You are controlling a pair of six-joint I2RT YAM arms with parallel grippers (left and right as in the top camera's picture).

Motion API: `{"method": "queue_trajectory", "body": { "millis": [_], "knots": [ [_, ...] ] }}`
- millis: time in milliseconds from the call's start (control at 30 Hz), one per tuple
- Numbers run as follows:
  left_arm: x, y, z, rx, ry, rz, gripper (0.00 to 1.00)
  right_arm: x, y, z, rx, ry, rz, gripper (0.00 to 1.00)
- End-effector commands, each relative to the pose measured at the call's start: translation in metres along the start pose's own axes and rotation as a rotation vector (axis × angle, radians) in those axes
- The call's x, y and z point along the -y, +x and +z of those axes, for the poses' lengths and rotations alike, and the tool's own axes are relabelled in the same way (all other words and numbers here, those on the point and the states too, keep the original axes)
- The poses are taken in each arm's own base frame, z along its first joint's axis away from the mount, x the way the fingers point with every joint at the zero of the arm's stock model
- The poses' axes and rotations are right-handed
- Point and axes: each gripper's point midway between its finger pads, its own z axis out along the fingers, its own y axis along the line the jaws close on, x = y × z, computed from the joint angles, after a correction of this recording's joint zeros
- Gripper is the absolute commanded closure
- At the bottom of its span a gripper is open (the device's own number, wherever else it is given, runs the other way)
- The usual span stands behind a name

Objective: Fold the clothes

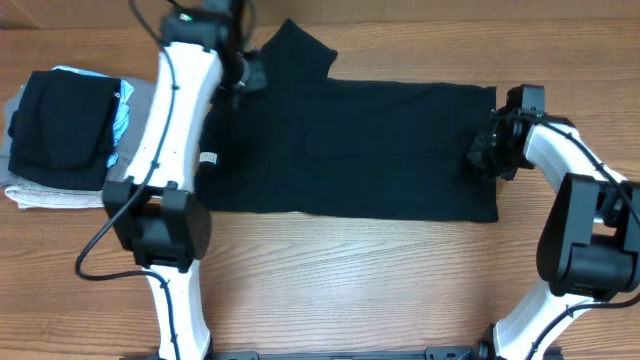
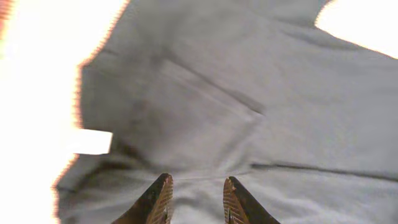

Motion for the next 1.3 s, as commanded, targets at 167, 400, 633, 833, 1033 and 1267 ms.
{"method": "queue_trajectory", "body": {
  "millis": [167, 400, 633, 833, 1033, 1267],
  "knots": [
    [-0.023, -0.011, -0.001, 0.048, -0.121, 0.090, 0.96, -0.023, -0.039, -0.088, 0.114, -0.018, -0.008, 0.67],
    [-0.019, -0.024, 0.037, 0.097, -0.103, 0.093, 0.96, -0.021, -0.056, -0.086, 0.161, -0.029, -0.004, 0.68],
    [-0.023, -0.022, 0.082, 0.117, -0.095, 0.094, 0.96, -0.018, -0.069, -0.053, 0.159, -0.028, -0.004, 0.76],
    [-0.025, -0.024, 0.116, 0.165, -0.079, 0.093, 0.96, -0.018, -0.075, -0.021, 0.147, -0.027, -0.014, 0.77],
    [-0.031, -0.015, 0.140, 0.140, -0.088, 0.090, 0.96, -0.017, -0.076, -0.008, 0.144, -0.024, -0.025, 0.77],
    [-0.052, 0.020, 0.183, -0.015, -0.165, 0.092, 0.96, -0.013, -0.066, -0.001, 0.115, -0.014, -0.015, 0.78]
  ]
}}
